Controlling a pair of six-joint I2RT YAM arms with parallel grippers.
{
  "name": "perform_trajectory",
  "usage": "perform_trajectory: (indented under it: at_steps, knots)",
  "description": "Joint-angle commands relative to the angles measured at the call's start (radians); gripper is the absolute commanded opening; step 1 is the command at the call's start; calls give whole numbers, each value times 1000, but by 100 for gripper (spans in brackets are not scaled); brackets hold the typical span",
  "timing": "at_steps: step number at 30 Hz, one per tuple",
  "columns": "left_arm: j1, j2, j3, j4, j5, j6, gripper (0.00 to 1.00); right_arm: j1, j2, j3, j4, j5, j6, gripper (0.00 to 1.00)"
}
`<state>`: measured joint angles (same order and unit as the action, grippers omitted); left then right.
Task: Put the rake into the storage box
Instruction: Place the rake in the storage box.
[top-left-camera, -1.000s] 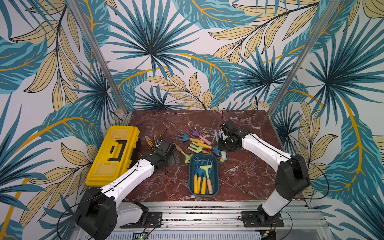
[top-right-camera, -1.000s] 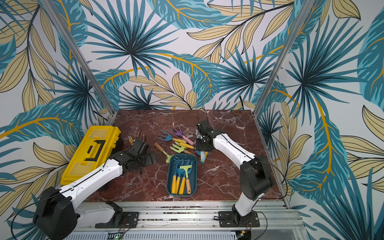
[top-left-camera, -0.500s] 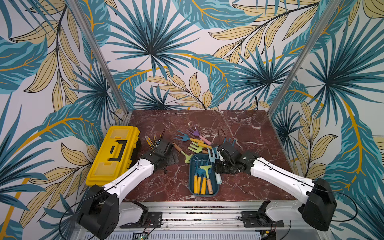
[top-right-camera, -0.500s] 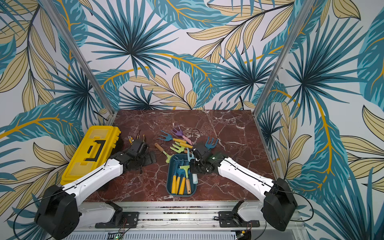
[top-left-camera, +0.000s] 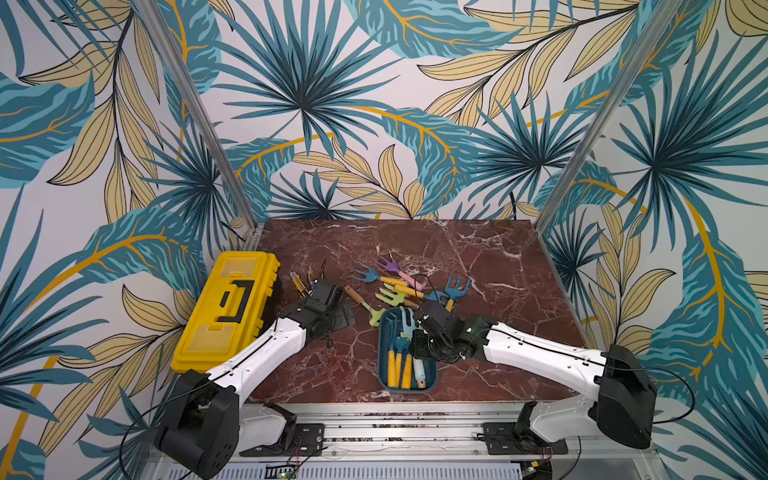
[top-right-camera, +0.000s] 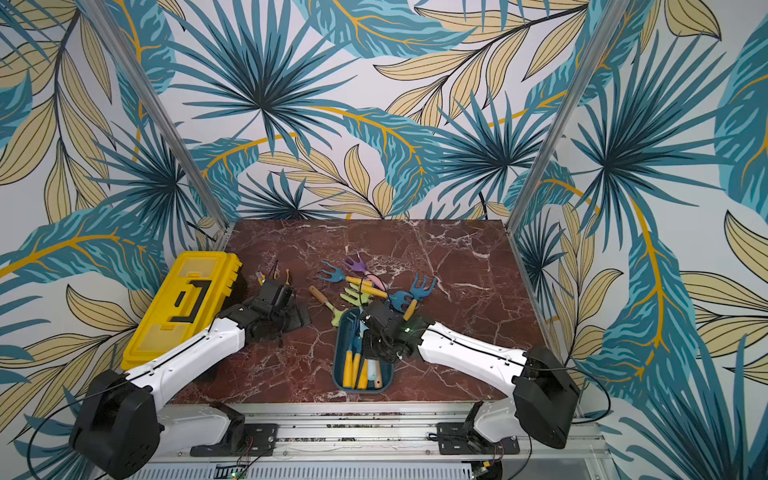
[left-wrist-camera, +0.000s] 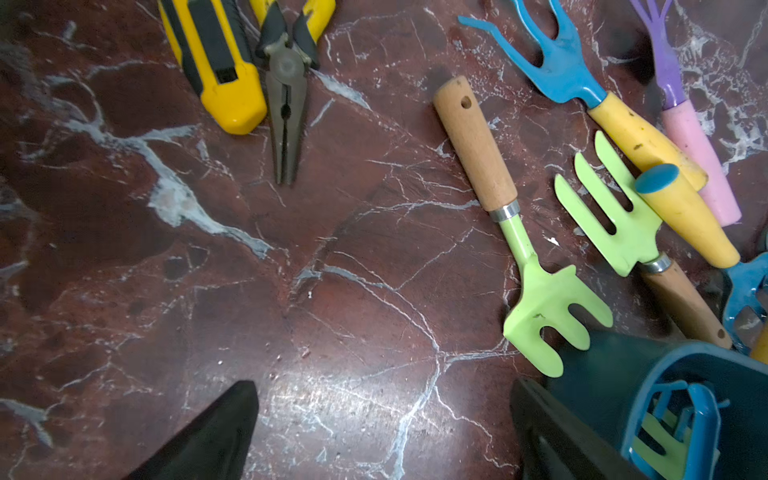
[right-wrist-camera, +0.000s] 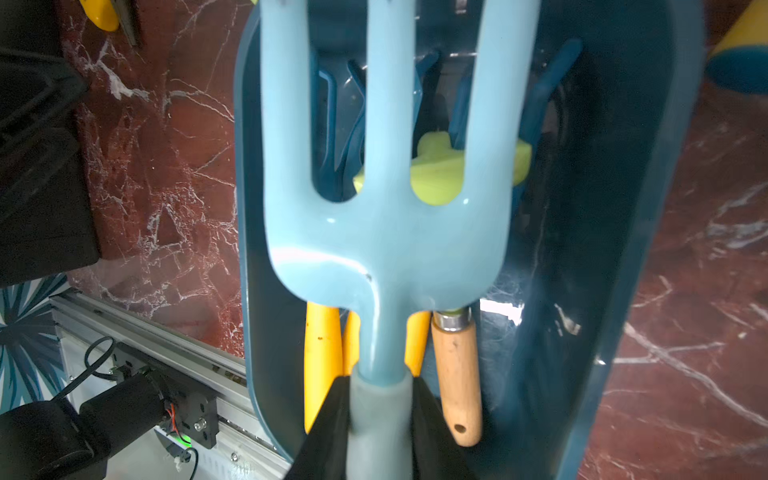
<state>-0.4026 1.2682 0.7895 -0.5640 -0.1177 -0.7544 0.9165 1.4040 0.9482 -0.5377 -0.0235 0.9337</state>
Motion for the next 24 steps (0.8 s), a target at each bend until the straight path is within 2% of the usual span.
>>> perform_trajectory:
  at_steps: [1,8,10,13,20,24]
  knots:
    - [19,-3,-24,21,4,16,100,23,1,-43,19,56,61,18]
    - [35,12,-11,26,7,22,100,33,23,-68,38,66,68,19]
    - [42,18,-5,24,4,25,100,34,29,-58,30,73,58,34]
    - [60,33,11,16,3,32,100,33,24,-34,-2,97,33,50]
    - [98,90,91,-20,-14,59,100,30,-50,7,-69,181,-45,54]
    - [118,145,158,-42,-32,81,97,18,-134,-1,-79,240,-102,66]
